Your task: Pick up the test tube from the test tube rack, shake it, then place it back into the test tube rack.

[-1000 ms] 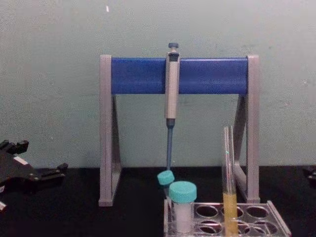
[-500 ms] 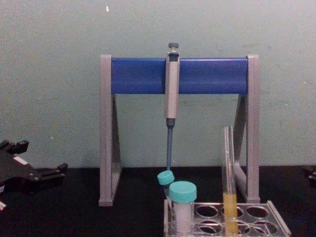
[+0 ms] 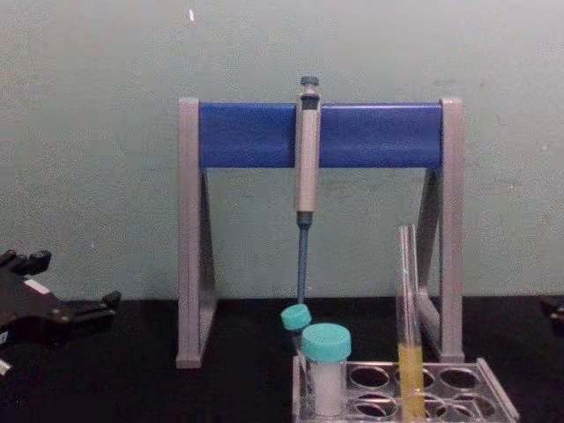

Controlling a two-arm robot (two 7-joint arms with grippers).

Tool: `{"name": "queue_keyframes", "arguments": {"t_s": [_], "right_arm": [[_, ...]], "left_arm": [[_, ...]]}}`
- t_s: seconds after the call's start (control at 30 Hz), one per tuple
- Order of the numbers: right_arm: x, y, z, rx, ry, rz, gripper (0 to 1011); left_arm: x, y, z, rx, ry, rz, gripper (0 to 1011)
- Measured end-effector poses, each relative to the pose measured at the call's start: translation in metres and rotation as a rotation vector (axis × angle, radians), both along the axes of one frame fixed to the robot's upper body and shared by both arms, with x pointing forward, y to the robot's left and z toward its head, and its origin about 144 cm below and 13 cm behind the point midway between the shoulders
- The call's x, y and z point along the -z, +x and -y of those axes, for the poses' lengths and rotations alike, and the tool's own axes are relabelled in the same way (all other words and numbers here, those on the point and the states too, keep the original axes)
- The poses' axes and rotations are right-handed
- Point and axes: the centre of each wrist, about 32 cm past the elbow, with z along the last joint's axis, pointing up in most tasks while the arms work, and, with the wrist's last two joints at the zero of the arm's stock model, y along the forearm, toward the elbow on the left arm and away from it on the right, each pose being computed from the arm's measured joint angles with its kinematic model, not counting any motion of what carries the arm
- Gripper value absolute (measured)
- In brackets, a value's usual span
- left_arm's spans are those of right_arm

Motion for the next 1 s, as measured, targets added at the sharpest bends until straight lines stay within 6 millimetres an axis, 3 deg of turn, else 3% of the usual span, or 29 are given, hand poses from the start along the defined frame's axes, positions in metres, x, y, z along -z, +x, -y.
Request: {"name": "queue_keyframes", "arguments": {"t_s": [1.0], "right_arm": [[0.0000, 0.0000, 0.0000, 0.000, 0.000, 0.000, 1000]], "left_arm": [[0.0000, 0.0000, 0.0000, 0.000, 0.000, 0.000, 1009]]}}
